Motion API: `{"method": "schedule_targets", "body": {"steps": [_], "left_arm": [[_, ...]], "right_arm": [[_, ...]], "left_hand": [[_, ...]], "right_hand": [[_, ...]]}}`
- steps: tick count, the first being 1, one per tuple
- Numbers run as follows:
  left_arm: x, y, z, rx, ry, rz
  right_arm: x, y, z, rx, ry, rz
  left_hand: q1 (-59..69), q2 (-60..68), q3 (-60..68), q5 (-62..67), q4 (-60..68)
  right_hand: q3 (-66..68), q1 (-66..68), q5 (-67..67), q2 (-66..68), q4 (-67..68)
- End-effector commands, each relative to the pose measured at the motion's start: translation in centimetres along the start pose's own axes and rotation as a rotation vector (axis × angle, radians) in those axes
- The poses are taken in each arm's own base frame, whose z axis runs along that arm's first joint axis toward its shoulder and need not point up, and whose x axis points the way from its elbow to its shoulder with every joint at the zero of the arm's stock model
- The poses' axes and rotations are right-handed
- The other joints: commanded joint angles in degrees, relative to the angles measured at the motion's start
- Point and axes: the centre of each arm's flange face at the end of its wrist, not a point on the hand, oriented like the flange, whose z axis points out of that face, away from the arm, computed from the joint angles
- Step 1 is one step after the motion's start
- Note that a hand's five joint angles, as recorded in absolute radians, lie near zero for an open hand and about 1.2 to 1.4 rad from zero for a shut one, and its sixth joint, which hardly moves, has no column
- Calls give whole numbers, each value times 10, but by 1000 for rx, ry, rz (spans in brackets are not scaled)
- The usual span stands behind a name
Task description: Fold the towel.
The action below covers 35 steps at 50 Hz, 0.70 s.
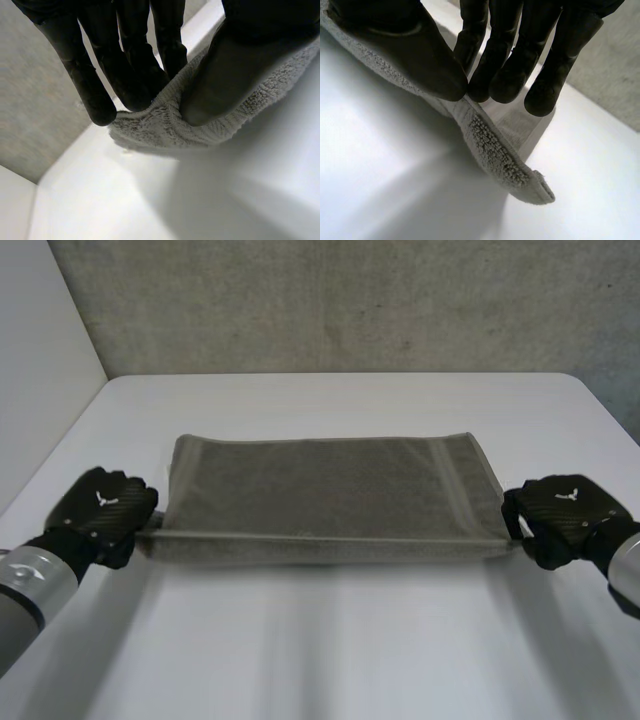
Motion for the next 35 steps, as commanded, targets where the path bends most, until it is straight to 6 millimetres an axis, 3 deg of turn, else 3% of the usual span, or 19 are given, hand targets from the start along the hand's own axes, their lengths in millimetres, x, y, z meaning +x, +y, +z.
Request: {"method": "schedule_targets", "body": {"steps": [1,9,17,21,26,29,31,32,34,35], "left_arm": [[-14,-35,-31,58,-68,38],[-20,-48,-42,49,-33,14],[-35,-54,-40,80,-63,29],[-38,-51,-37,75,-68,29],[-39,-33,-11,50,-31,10],[-40,-30,-3,50,-24,8],[-40,-23,15,43,6,0],[-40,-22,15,43,7,0],[-35,-18,35,42,45,0],[-35,-18,35,42,45,0]], "right_arm": [[-6,-33,-43,-15,-18,-90],[-5,-50,-60,-14,-14,-218],[4,-69,-60,45,18,-224],[6,-68,-55,41,18,-227],[14,-52,-20,-16,-26,-207],[17,-48,-11,-29,-34,-200],[24,-41,9,-47,-43,-189],[24,-41,9,-48,-43,-189],[29,-32,33,-77,-48,-185],[29,-32,33,-77,-48,-185]], "left_hand": [[84,23,34,72,23],[84,23,34,72,23],[84,23,34,72,23],[84,23,34,72,23],[84,23,34,72,23],[84,23,34,72,23],[84,23,34,72,23],[84,23,34,72,23],[84,23,34,72,23],[84,23,34,72,23]], "right_hand": [[33,51,37,39,35],[33,51,37,39,35],[33,51,37,39,35],[33,51,37,39,35],[33,51,37,39,35],[33,51,37,39,35],[33,51,37,39,35],[33,51,37,39,35],[33,51,37,39,35],[33,51,37,39,35]]}}
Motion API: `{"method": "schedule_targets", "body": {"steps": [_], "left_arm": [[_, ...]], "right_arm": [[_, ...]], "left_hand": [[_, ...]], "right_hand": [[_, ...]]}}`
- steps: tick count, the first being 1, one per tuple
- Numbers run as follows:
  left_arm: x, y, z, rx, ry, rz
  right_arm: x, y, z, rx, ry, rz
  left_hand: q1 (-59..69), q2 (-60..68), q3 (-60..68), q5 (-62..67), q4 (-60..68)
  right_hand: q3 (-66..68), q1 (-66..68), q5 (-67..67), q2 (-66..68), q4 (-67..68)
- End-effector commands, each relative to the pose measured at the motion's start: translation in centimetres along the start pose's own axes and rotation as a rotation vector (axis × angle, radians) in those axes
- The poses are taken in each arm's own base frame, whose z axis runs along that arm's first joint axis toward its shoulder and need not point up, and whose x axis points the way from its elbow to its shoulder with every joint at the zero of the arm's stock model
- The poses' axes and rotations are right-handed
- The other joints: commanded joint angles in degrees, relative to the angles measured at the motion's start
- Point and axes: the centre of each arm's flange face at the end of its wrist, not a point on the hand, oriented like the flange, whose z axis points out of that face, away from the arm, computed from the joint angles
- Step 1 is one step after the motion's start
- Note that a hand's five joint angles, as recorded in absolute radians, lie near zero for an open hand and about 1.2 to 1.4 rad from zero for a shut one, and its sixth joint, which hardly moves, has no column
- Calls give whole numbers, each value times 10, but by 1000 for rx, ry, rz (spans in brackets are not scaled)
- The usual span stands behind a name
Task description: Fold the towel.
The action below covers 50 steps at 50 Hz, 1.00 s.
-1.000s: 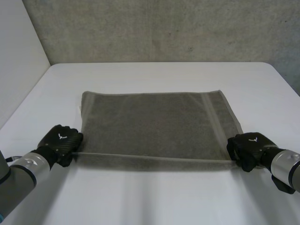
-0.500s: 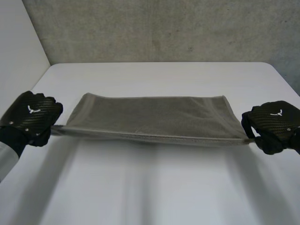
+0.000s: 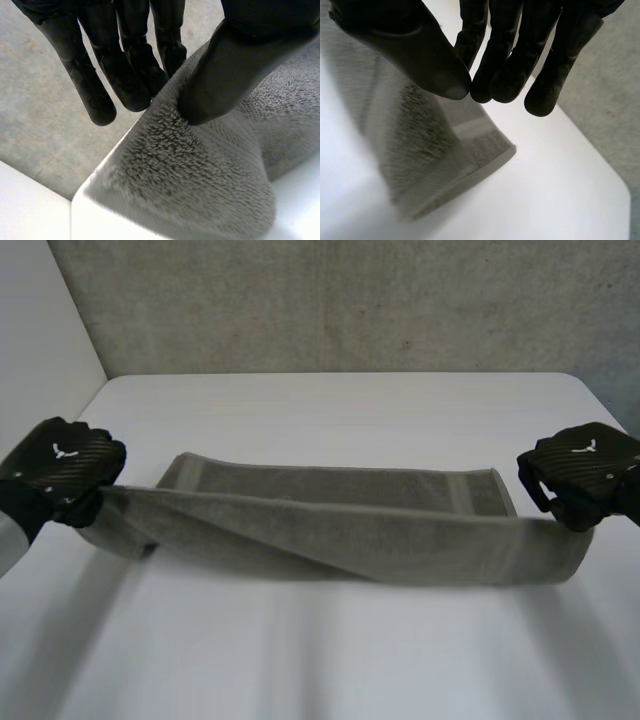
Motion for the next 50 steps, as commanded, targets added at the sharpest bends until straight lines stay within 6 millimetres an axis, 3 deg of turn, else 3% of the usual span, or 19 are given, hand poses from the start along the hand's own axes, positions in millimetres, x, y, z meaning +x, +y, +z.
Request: {"method": "schedule_targets", "body": {"steps": [1,2,4,5,7,10,12,15,21,23,24,26,28,37,39,40,42,50], "left_arm": [[8,17,49,-6,84,-10],[8,17,49,-6,84,-10],[8,25,74,-6,101,-10],[8,25,74,-6,101,-10],[6,31,98,-3,113,-10],[5,33,109,0,107,-4],[4,36,131,0,81,9],[3,35,145,-13,47,19],[11,33,147,-44,61,16],[17,32,143,-57,82,11],[17,32,143,-57,83,11],[25,32,136,-68,104,6],[27,31,132,-69,108,5],[32,29,114,-86,122,-4],[34,29,110,-88,123,-5],[34,29,110,-88,123,-5],[37,31,108,-97,129,-9],[40,35,105,-112,138,-16]], "right_arm": [[9,20,55,-59,-19,10],[9,20,55,-59,-19,10],[6,12,74,-49,6,-32],[6,12,74,-48,6,-32],[8,7,95,-37,56,-65],[11,6,105,-25,83,-78],[18,3,122,-5,127,-96],[11,-4,132,12,125,-109],[1,-9,129,16,102,-110],[-6,-7,114,-28,62,-95],[-6,-7,114,-29,62,-95],[-13,-8,92,-66,17,-79],[-17,-6,83,-91,-3,-70],[-39,-1,32,-125,-68,102],[-58,4,11,-105,-145,146],[-58,4,11,-105,-145,147],[-79,13,-5,-92,-229,164],[-102,32,-24,-10,-219,127]], "left_hand": [[84,23,34,66,23],[84,23,34,66,23],[84,23,34,66,23],[84,23,34,66,23],[84,23,34,66,23],[84,23,34,66,23],[84,23,34,66,23],[84,23,34,66,23],[84,23,34,66,23],[84,23,34,66,23],[84,23,34,66,23],[84,23,34,66,23],[84,23,34,66,23],[84,23,34,66,23],[84,23,34,66,23],[84,23,34,66,23],[84,23,34,66,23],[84,23,34,66,23]], "right_hand": [[32,40,28,39,35],[32,40,28,39,35],[32,40,28,39,35],[32,40,28,39,35],[32,40,28,39,35],[32,40,28,39,35],[32,40,28,39,35],[32,40,28,39,35],[17,26,13,25,20],[-377,-368,-380,-369,-373],[-378,-370,-382,-370,-375],[-459,-450,-462,-451,-455],[-494,-485,-498,-486,-491],[-498,-489,-501,-490,-494],[-496,-487,-500,-488,-493],[-496,-487,-500,-488,-493],[-491,-482,-495,-483,-488],[-466,-457,-469,-458,-463]]}}
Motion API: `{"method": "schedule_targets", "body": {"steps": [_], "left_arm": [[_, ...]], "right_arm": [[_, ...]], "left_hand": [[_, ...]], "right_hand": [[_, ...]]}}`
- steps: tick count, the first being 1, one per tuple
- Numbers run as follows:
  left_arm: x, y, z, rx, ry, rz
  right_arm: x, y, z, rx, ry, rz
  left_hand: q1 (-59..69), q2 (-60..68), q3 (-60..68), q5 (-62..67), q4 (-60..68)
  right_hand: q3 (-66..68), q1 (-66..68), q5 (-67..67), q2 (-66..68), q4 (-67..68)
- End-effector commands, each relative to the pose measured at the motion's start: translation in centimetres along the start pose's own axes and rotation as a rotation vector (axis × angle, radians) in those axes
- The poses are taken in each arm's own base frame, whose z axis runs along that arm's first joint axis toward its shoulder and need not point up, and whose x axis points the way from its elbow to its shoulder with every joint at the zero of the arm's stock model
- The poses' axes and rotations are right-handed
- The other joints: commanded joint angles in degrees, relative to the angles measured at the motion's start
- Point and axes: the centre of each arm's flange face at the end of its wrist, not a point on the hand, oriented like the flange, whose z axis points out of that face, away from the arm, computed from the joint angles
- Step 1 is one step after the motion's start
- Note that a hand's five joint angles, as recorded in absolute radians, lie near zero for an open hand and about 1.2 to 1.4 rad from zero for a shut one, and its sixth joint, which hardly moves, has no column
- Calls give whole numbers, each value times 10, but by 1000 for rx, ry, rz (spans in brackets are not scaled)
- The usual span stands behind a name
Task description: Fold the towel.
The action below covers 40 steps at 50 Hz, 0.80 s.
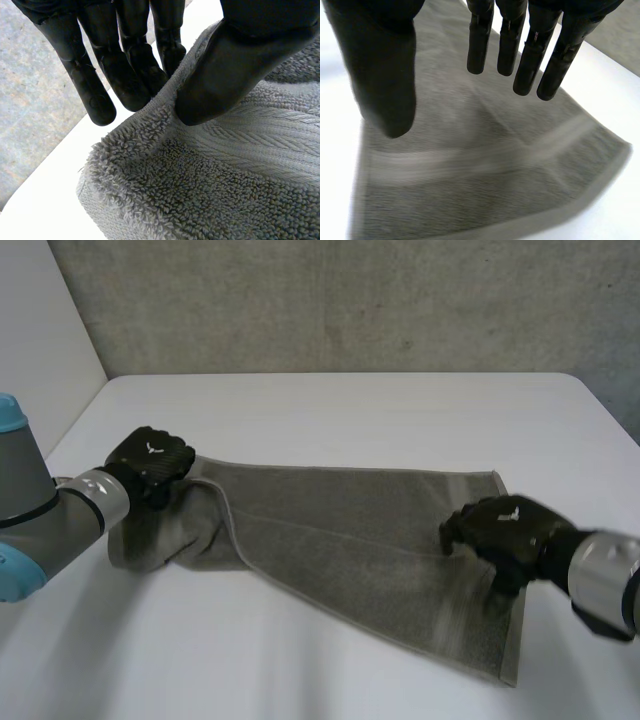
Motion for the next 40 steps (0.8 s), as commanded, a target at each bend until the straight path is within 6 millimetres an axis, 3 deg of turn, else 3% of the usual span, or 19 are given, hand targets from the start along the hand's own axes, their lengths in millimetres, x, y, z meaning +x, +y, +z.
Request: {"method": "schedule_targets", "body": {"steps": [1,8,16,40], "left_arm": [[4,4,-2,-14,9,-7],[4,2,-5,-12,7,-12],[3,0,-6,-7,2,-12],[4,2,-6,-11,5,-17]], "right_arm": [[-25,24,-12,74,-14,-42],[-41,51,-12,24,-50,-54],[-44,69,-8,16,-32,-123],[-45,88,11,4,-34,-137]], "left_hand": [[84,23,34,61,23],[84,23,34,61,23],[84,23,34,61,23],[84,23,34,61,23]], "right_hand": [[8,11,23,7,8],[25,28,40,23,25],[25,28,40,23,25],[50,53,65,49,50]]}}
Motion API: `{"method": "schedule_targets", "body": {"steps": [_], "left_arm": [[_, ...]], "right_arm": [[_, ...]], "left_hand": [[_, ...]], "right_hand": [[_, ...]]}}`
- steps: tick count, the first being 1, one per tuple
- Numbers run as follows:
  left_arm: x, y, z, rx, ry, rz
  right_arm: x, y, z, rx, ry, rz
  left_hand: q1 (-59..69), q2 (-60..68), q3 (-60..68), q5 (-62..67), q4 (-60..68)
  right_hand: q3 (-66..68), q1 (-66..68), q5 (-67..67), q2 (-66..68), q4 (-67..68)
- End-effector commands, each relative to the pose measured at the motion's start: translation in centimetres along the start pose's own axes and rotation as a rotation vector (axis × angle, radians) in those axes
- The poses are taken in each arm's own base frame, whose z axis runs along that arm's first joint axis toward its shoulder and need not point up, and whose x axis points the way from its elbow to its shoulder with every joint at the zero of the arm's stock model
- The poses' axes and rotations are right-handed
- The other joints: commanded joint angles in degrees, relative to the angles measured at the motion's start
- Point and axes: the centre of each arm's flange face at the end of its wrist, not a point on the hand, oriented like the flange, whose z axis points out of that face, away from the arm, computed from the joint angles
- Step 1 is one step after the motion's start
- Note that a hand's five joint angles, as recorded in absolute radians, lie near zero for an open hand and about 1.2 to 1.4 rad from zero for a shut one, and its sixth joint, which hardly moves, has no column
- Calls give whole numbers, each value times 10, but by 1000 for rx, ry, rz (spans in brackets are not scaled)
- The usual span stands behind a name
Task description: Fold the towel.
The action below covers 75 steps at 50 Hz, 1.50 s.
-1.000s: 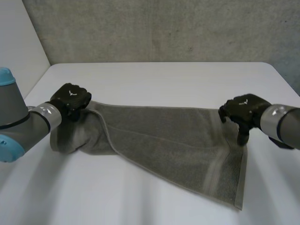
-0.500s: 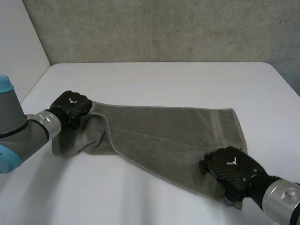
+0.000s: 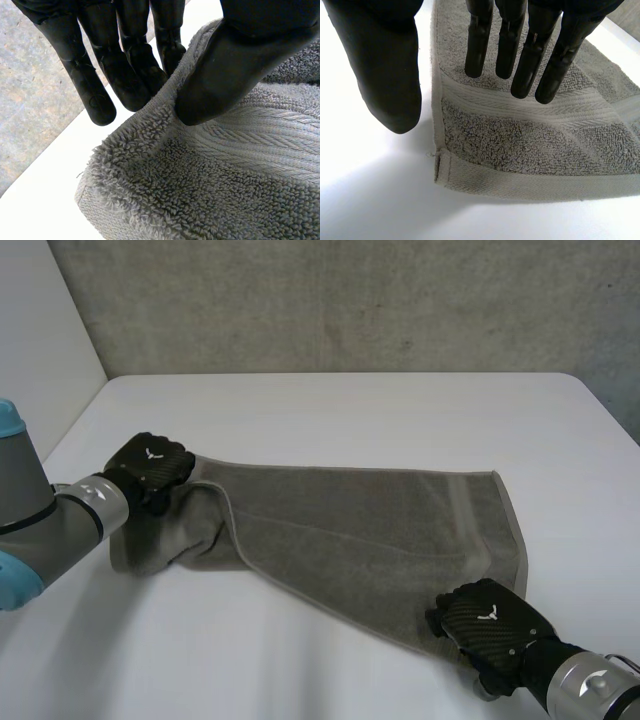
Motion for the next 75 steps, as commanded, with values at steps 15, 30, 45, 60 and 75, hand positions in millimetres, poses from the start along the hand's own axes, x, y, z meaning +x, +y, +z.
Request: {"method": "schedule_targets", "body": {"steps": [15,30,45,60,75], "left_arm": [[-1,1,0,-1,-2,-1],[-4,-9,-3,26,-15,9],[-17,-34,23,120,-48,61],[-33,-17,108,171,-77,83],[-16,10,136,141,-76,82]], "right_arm": [[5,10,18,-9,34,-15],[65,-42,28,106,237,-93],[148,-85,80,102,375,-64],[197,-92,167,140,480,-7],[200,-84,200,131,514,-20]], "left_hand": [[84,23,34,61,20],[84,23,34,61,20],[84,23,34,61,20],[84,23,34,61,20],[-39,-100,-89,-62,-102]], "right_hand": [[217,216,213,219,218],[477,476,474,479,478],[477,476,474,479,478],[477,476,474,479,478],[477,476,474,479,478]]}}
